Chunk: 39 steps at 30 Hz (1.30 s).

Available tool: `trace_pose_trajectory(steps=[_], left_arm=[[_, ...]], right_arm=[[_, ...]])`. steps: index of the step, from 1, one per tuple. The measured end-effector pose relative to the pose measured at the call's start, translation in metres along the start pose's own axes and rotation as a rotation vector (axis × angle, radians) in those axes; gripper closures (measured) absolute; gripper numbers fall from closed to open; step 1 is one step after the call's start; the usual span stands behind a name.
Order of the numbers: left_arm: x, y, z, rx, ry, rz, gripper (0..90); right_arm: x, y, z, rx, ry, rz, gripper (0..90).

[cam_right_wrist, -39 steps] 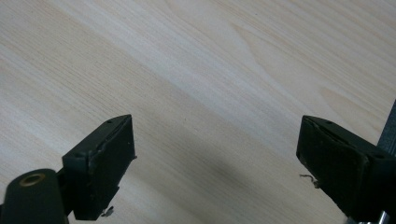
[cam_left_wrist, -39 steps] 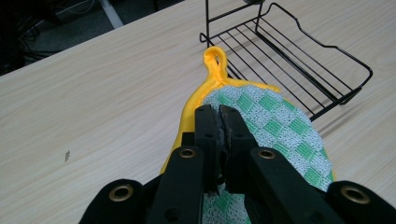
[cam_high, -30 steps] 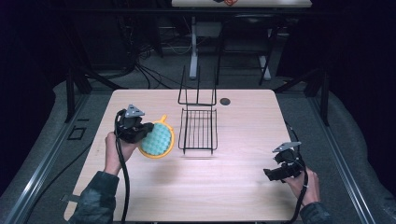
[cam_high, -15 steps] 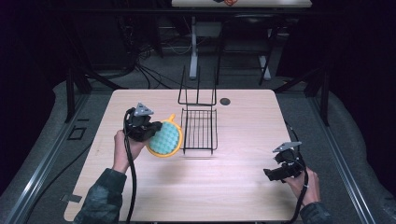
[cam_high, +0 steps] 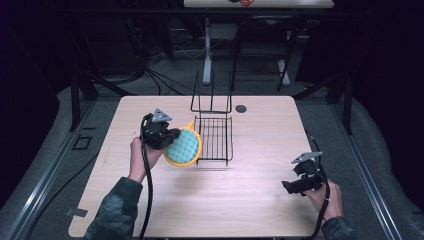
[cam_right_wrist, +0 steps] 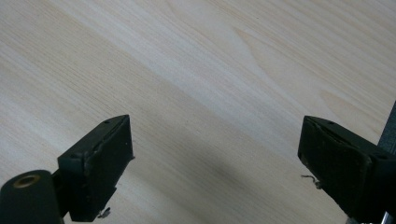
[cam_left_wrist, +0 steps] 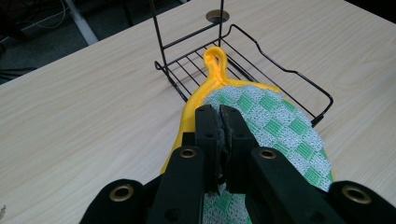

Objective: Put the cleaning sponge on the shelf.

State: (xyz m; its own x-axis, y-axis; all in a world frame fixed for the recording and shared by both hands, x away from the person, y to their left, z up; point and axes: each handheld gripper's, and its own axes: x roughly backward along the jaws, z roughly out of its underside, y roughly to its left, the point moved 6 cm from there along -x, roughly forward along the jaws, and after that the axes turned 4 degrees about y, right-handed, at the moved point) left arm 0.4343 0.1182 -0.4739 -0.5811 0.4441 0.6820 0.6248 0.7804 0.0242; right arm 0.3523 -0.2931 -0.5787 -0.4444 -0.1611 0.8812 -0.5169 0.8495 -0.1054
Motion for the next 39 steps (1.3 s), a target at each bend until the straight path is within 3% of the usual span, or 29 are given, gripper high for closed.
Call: trace_pose_trajectory(steps=[25, 39], left_arm=[[-0.028, -0.014, -0.015, 0.013, -0.042, 0.011, 86.9], [-0.039, -0.009, -0.014, 0.049, -0.054, 0.019, 86.8]], right_arm=[[0.0, -0.001, 0.001, 0.001, 0.003, 0.0, 10.3], [0.0, -0.001, 0.001, 0.004, 0.009, -0.004, 10.5]])
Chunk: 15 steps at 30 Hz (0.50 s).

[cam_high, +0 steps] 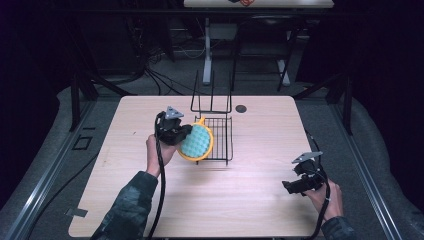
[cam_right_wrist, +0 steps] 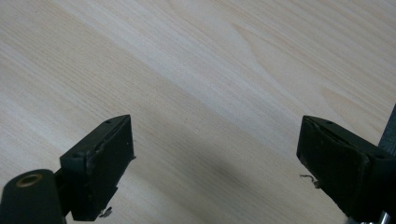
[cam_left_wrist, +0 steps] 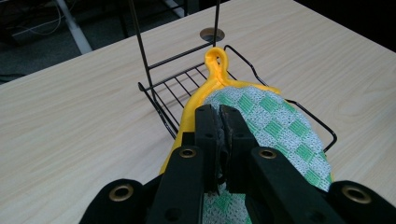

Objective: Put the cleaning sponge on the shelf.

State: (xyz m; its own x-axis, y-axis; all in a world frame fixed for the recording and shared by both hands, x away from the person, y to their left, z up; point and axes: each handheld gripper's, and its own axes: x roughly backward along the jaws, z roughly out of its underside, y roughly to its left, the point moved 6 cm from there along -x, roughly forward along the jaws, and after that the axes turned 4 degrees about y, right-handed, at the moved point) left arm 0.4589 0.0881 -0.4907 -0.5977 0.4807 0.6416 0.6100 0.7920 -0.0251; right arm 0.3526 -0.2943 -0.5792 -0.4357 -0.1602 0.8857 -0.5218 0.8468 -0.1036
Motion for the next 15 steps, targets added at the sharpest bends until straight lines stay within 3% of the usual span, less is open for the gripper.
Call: trace_pose_trajectory(steps=[7, 15], left_arm=[[-0.012, 0.004, 0.006, 0.023, 0.01, -0.003, 86.8], [-0.019, 0.006, 0.005, 0.053, -0.014, -0.008, 86.8]], right_arm=[[0.0, 0.001, -0.001, 0.003, -0.005, 0.002, 10.7], [0.0, 0.001, 0.0, 0.004, -0.006, 0.001, 10.7]])
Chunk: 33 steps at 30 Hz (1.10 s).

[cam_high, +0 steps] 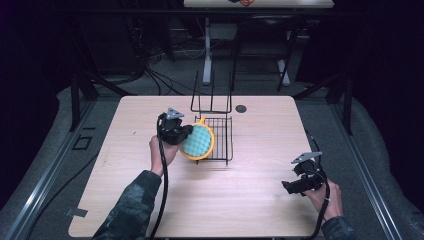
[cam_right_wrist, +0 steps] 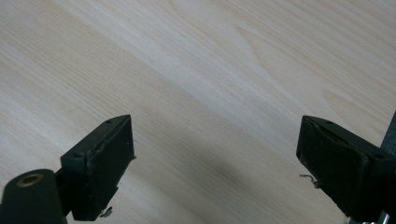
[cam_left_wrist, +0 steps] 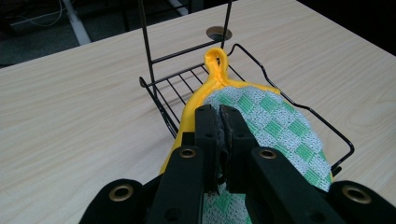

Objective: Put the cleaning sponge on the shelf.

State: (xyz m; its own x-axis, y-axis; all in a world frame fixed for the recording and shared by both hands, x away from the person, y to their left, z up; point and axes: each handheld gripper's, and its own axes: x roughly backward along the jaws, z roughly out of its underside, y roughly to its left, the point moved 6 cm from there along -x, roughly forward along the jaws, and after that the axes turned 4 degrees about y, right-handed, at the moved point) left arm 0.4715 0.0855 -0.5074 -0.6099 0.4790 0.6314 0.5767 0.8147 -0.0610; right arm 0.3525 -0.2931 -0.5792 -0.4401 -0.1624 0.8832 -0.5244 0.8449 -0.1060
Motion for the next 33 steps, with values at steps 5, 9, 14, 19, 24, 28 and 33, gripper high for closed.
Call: trace_pose_trajectory(steps=[5, 9, 14, 19, 24, 28, 33], left_arm=[[-0.006, -0.001, -0.001, 0.011, -0.007, 0.0, 86.7], [-0.009, -0.001, -0.001, 0.018, -0.01, -0.002, 86.7], [-0.013, -0.002, -0.002, 0.021, -0.02, -0.005, 86.7], [-0.016, -0.006, -0.003, 0.038, -0.038, -0.01, 86.7], [-0.021, -0.007, -0.003, 0.053, -0.051, -0.012, 86.7], [-0.026, -0.009, -0.002, 0.044, -0.042, -0.013, 86.7], [-0.029, -0.011, -0.002, 0.043, -0.049, -0.02, 86.7]], right_arm=[[0.0, 0.001, 0.0, -0.006, -0.004, -0.006, 10.8], [0.001, 0.001, -0.001, -0.005, -0.014, -0.001, 11.0], [0.002, 0.0, -0.001, -0.007, -0.016, -0.002, 11.2], [0.002, 0.001, -0.001, -0.006, -0.016, -0.003, 11.3], [0.003, 0.0, 0.0, -0.009, -0.021, -0.003, 11.3], [0.003, 0.001, 0.0, -0.01, -0.021, -0.006, 11.4], [0.003, 0.002, 0.0, -0.009, -0.021, -0.004, 11.4]])
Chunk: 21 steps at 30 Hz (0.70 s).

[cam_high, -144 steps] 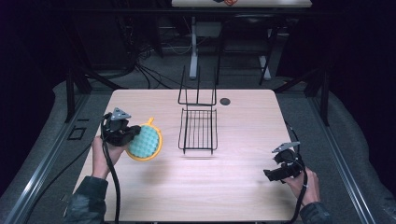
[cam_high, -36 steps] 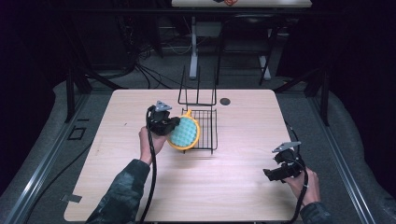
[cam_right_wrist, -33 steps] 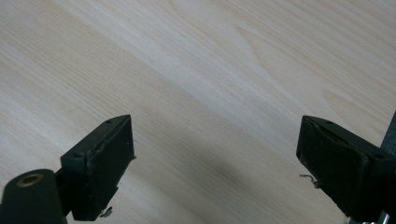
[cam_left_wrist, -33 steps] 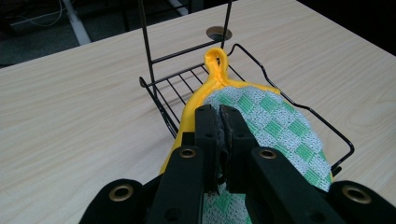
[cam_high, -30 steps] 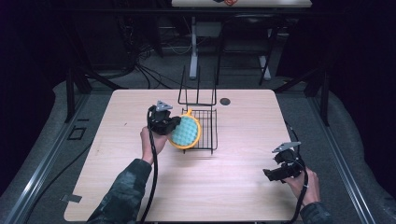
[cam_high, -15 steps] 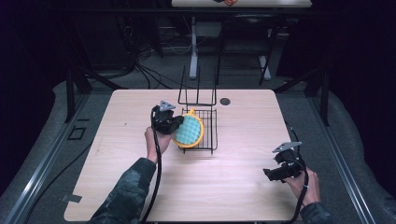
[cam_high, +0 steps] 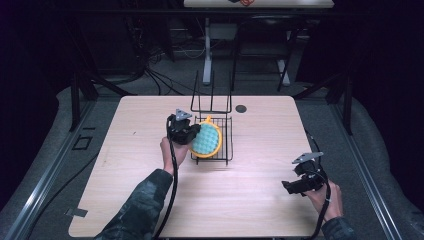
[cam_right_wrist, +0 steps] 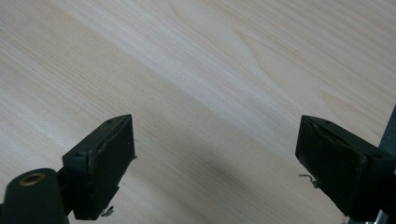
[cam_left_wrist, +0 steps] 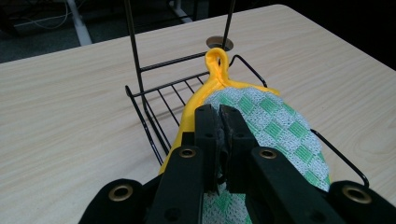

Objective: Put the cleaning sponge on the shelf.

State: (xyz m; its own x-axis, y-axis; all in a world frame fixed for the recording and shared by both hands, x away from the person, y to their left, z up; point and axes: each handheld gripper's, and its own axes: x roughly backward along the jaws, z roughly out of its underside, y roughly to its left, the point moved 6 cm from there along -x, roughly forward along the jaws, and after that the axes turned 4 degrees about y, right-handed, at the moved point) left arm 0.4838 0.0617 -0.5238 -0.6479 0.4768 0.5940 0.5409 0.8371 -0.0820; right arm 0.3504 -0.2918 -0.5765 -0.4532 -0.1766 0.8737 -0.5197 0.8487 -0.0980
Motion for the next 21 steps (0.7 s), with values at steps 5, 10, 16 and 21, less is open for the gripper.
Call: trace_pose_trajectory(steps=[5, 10, 16, 21], left_arm=[[-0.006, -0.003, 0.001, 0.0, 0.003, 0.004, 86.7], [-0.012, -0.007, 0.0, -0.007, -0.005, 0.003, 86.7], [-0.016, -0.012, 0.0, 0.002, -0.002, 0.015, 86.8], [-0.019, -0.013, -0.001, -0.001, -0.003, 0.016, 86.8]], right_arm=[[0.001, 0.0, 0.0, 0.003, -0.002, 0.002, 11.5], [0.002, 0.0, 0.0, 0.001, -0.012, 0.003, 11.6], [0.002, 0.0, 0.001, 0.002, -0.003, 0.0, 11.7], [0.002, 0.001, 0.001, 0.001, -0.002, 0.0, 11.7]])
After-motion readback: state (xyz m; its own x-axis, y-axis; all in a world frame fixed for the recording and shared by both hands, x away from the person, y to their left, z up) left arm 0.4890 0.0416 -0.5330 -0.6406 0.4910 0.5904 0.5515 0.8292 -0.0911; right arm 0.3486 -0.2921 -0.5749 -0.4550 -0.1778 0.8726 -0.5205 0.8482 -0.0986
